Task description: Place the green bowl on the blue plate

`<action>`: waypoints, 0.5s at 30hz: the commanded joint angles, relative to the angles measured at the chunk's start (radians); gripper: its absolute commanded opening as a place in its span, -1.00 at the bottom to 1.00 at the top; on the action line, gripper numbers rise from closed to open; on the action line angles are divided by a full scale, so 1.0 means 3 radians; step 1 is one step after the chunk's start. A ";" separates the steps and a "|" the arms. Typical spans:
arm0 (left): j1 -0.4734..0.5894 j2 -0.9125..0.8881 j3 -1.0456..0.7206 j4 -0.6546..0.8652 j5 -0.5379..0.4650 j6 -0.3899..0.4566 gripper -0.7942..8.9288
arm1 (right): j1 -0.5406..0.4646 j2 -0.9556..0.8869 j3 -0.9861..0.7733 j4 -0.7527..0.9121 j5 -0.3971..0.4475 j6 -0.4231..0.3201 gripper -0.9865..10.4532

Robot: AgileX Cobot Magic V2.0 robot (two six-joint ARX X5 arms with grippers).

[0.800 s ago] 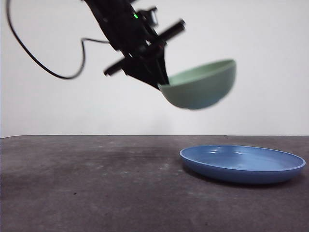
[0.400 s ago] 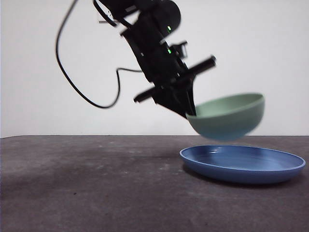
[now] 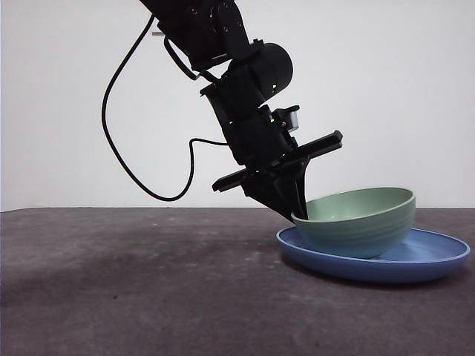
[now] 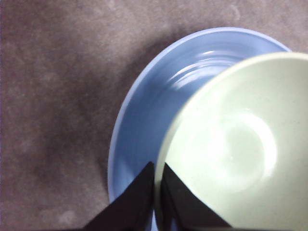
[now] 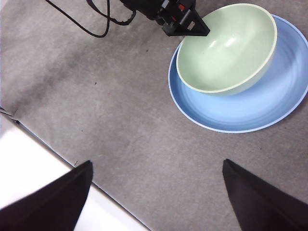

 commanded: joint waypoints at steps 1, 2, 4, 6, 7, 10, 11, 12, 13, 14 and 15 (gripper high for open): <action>-0.0042 0.0083 0.0108 0.0023 -0.0001 -0.0005 -0.82 | 0.0010 0.0019 0.0066 0.0028 -0.0009 0.0036 -0.07; -0.0043 0.0083 0.0108 0.0022 0.0000 -0.0004 -0.82 | 0.0010 0.0019 0.0067 0.0028 -0.0009 0.0034 -0.07; -0.0046 0.0083 0.0108 0.0013 0.0001 -0.0004 -0.74 | 0.0010 0.0019 0.0067 0.0028 -0.0008 0.0034 -0.07; -0.0046 0.0083 0.0108 -0.0009 0.0004 -0.0004 -0.61 | 0.0010 0.0019 0.0067 0.0028 -0.0009 0.0034 -0.07; -0.0046 0.0083 0.0108 -0.0022 0.0004 -0.0004 -0.54 | 0.0010 0.0019 0.0066 0.0028 -0.0009 0.0034 -0.07; -0.0046 0.0083 0.0108 -0.0028 0.0019 -0.0004 -0.43 | 0.0010 0.0019 0.0067 0.0029 -0.0008 0.0034 -0.07; -0.0046 0.0083 0.0109 -0.0027 0.0041 -0.0004 -0.44 | 0.0010 0.0019 0.0066 0.0028 -0.0008 0.0034 -0.07; -0.0046 0.0081 0.0109 -0.0024 0.0076 -0.0004 -0.44 | 0.0010 0.0019 0.0066 0.0029 -0.0008 0.0034 -0.07; -0.0046 0.0081 0.0111 -0.0022 0.0144 0.0004 -0.44 | 0.0010 0.0019 0.0066 0.0029 -0.0008 0.0034 -0.07; -0.0045 0.0079 0.0112 -0.0023 0.0183 0.0004 -0.43 | 0.0010 0.0019 0.0067 0.0028 -0.0006 0.0034 -0.07; -0.0045 0.0075 0.0116 -0.0025 0.0195 0.0004 -0.43 | 0.0010 0.0019 0.0066 0.0028 -0.0006 0.0034 -0.07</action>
